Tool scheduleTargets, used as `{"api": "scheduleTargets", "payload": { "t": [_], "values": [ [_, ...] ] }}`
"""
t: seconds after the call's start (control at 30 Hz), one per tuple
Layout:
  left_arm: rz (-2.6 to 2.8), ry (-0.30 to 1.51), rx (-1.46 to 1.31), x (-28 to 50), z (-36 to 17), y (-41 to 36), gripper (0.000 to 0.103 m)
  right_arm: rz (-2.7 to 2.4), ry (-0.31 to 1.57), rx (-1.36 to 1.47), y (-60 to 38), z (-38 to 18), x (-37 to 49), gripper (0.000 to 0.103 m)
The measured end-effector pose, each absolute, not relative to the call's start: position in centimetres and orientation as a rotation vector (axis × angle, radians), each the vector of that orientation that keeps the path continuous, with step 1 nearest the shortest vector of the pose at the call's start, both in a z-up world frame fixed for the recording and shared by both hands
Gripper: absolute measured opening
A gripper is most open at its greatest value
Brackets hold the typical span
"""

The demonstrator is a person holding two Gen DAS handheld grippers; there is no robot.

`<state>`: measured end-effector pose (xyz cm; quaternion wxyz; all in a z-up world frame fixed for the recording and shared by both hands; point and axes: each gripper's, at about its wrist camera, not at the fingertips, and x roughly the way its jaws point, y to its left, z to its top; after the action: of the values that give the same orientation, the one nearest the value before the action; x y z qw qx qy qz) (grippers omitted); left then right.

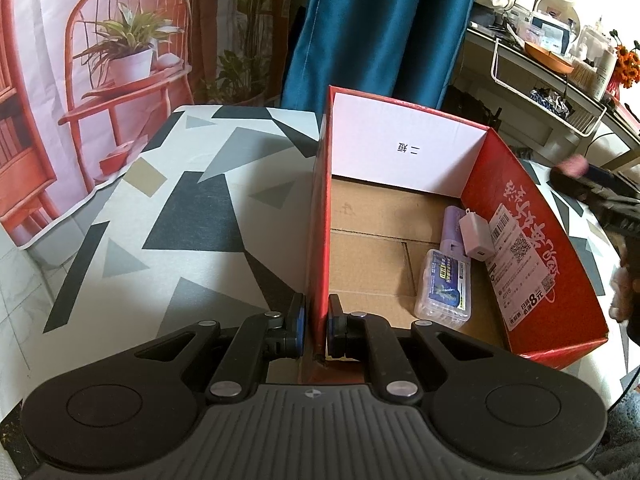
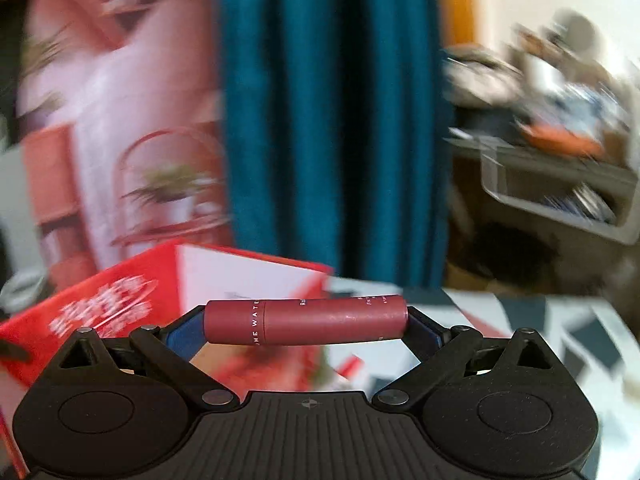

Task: Organize rigid objects
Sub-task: 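Carry the dark red cylinder into the red shoebox and release it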

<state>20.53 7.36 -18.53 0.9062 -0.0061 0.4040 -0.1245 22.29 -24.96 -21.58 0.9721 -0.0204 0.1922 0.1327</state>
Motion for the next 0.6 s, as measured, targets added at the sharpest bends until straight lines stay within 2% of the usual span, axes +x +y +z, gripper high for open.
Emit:
{"api": "scheduleTargets", "payload": {
  "t": [0.27,0.6],
  "values": [
    [-0.260,0.833,-0.017,20.5,-18.5,7.5,0.012,0.399,0.424,-0.192,-19.6,-23.1,23.8,0.098],
    [-0.263,0.830,-0.024,20.6,-18.6,7.6,0.011,0.395,0.437,-0.239,-18.6,-23.7,23.3,0.101]
  ]
}}
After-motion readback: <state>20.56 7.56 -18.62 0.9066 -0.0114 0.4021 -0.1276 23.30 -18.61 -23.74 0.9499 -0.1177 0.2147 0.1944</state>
